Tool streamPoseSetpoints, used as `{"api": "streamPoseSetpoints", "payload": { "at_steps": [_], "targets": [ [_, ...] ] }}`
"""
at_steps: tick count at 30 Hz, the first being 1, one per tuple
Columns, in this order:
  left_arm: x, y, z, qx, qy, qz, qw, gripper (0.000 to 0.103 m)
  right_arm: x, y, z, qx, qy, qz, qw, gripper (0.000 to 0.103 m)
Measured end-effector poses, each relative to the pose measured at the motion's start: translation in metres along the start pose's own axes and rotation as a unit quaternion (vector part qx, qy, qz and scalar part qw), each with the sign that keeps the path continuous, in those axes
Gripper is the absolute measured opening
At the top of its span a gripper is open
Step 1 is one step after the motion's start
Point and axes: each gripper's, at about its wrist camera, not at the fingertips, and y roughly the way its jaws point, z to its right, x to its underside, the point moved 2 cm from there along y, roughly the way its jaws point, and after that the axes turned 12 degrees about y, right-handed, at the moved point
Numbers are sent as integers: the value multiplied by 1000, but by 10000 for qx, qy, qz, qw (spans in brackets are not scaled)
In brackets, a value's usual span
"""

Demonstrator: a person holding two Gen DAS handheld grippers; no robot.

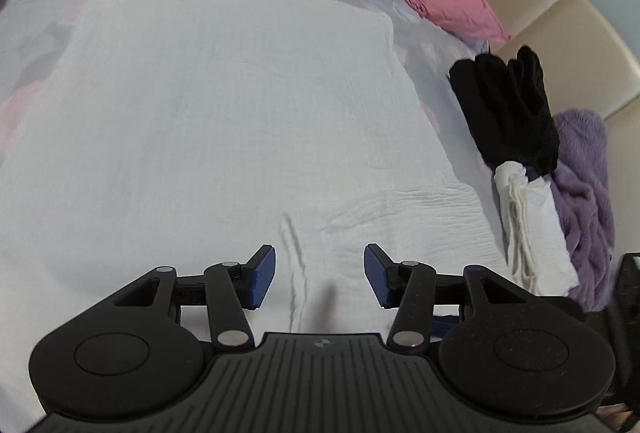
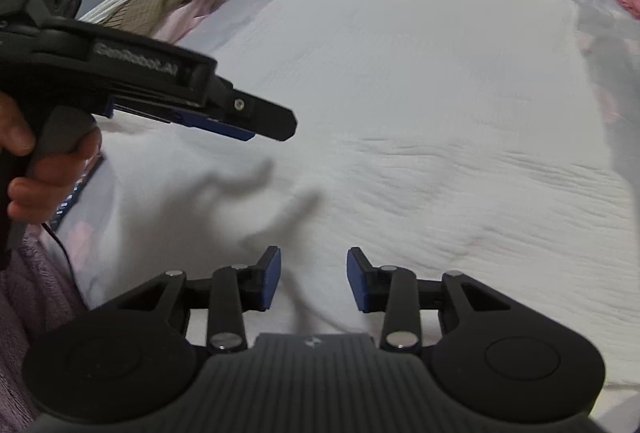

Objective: Fold clothes

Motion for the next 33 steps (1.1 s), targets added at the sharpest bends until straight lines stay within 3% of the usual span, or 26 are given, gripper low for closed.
{"api": "streamPoseSetpoints", "payload": {
  "at_steps": [7, 9, 12, 15, 24, 29, 33],
  "targets": [
    [-4, 42, 9, -302, 467, -297, 9980, 44, -13, -14, 65, 350, 717, 314, 9963, 41],
    [-4, 49, 17, -403, 787, -371, 9954, 27, -18, -19, 85, 497, 985, 412, 9930, 41],
    [-3, 50, 29, -471, 1164, -349, 9915, 11, -26, -31, 114, 752, 1305, 623, 9866, 44],
    [-5, 38, 34, -469, 1258, -247, 9906, 9, -34, -40, 137, 1009, 1627, 812, 9781, 49],
    [-7, -33, 27, -328, 1040, 169, 9939, 8, -42, -72, 178, 1284, 2193, 1293, 9585, 49],
    [-5, -51, 13, -515, 880, 201, 9946, 8, -45, -67, 182, 1321, 2339, 1306, 9544, 45],
    [-5, -54, 3, -583, 776, 214, 9950, 8, -53, -53, 184, 1103, 2504, 1164, 9548, 40]
  ]
}}
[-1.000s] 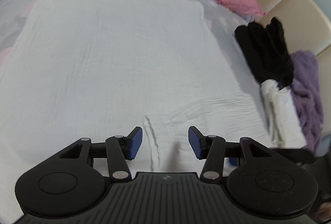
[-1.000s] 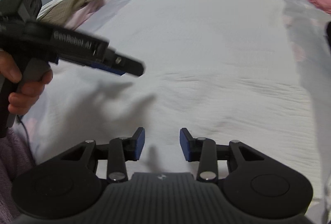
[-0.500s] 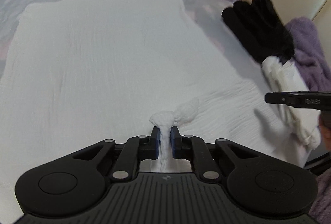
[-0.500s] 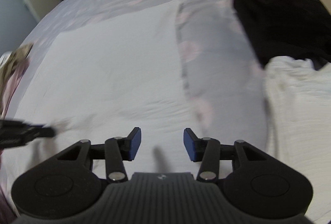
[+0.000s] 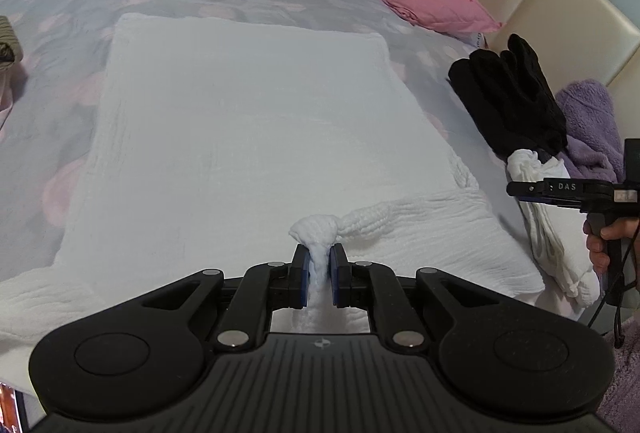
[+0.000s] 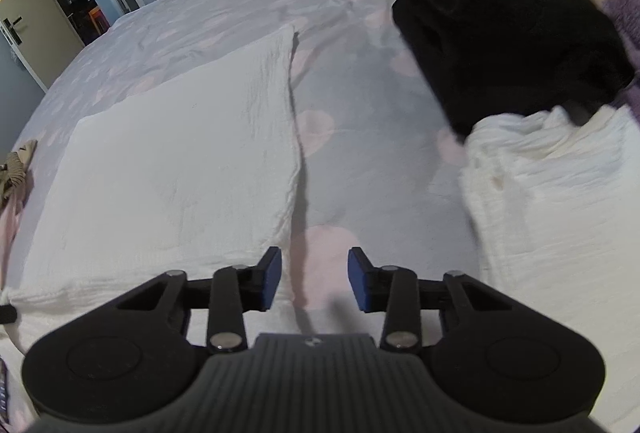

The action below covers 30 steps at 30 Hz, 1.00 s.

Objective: Fold clothes

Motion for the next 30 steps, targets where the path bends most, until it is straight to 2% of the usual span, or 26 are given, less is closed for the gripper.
{"api": "streamPoseSetpoints", "payload": {
  "at_steps": [5, 11, 13, 14, 21, 24, 25, 26, 27, 30],
  "targets": [
    [-2, 7, 1, 17, 51, -33, 10000, 8, -7, 24, -11, -185, 313, -289, 9989, 39],
    [-6, 10, 3, 46, 131, -42, 9999, 8, -14, 50, -27, 58, 253, -406, 9988, 39],
    [-5, 14, -1, 6, 125, -93, 9999, 8, -14, 58, -27, 136, 248, -472, 9985, 15],
    [-5, 16, -2, -15, 122, -119, 9999, 8, -15, 62, -27, 167, 248, -502, 9983, 9],
    [4, 51, -17, -241, 156, -493, 9984, 9, -18, 80, -22, 359, 278, -491, 9978, 10],
    [6, 56, -19, -221, 153, -538, 9982, 11, -18, 77, -22, 365, 212, -482, 9979, 21],
    [6, 55, -19, -200, 139, -534, 9983, 13, -18, 73, -22, 361, 187, -444, 9982, 29],
    [7, 52, -18, -209, 146, -510, 9984, 19, -18, 68, -22, 339, 160, -404, 9985, 33],
    [7, 49, -17, -241, 174, -480, 9984, 24, -18, 62, -22, 299, 123, -367, 9988, 33],
    [13, 37, -13, -246, 265, -460, 9983, 27, -14, 44, -23, 184, 18, -296, 9994, 33]
  ]
}}
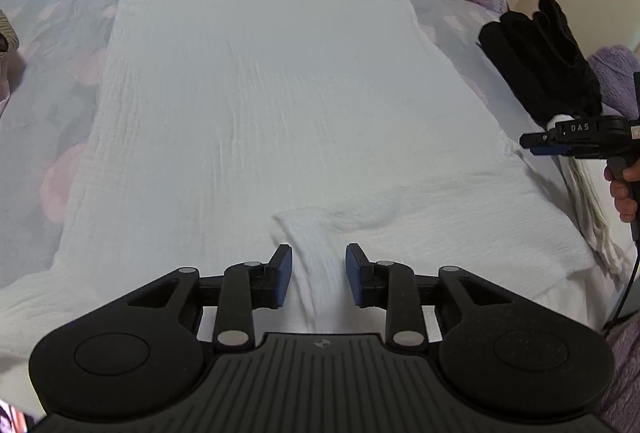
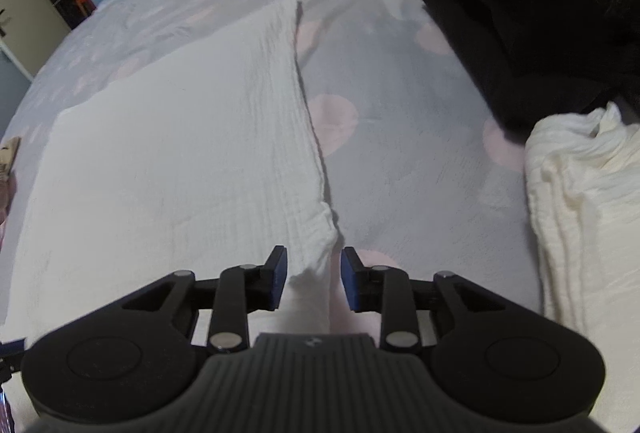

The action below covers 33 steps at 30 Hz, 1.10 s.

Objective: Fold clothes

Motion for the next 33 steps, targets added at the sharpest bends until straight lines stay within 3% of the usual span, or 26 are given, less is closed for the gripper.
{"api": "streamPoseSetpoints", "payload": {
  "at_steps": [6, 11, 16, 21, 23, 28, 30, 33],
  "targets": [
    [26, -17, 20, 181, 401, -47, 9990, 39, 20, -27, 9, -55, -98, 33, 9999, 33],
    [45, -13, 44, 166, 973, -177, 9950, 40, 43, -43, 26, -56, 0, -126, 9999, 35],
    [47, -2, 43, 72, 957, -170, 9952, 40, 68, -55, 44, -113, 308, -340, 9989, 35],
    [47, 7, 44, 56, 986, -466, 9940, 8, 84, -82, 46, -115, 77, -142, 9998, 35],
    [47, 5, 43, 29, 991, -501, 9938, 0, 88, -93, 45, -121, -128, -35, 9998, 37],
    [43, -16, 42, 81, 924, -475, 9946, 0, 107, -104, 46, -144, -896, -167, 9957, 50],
    [45, -23, 41, 87, 910, -471, 9947, 0, 122, -101, 43, 7, -1419, -268, 9895, 56],
    [49, -27, 39, -32, 880, -498, 9949, 0, 139, -89, 41, 461, -2059, -303, 9770, 56]
  ]
}}
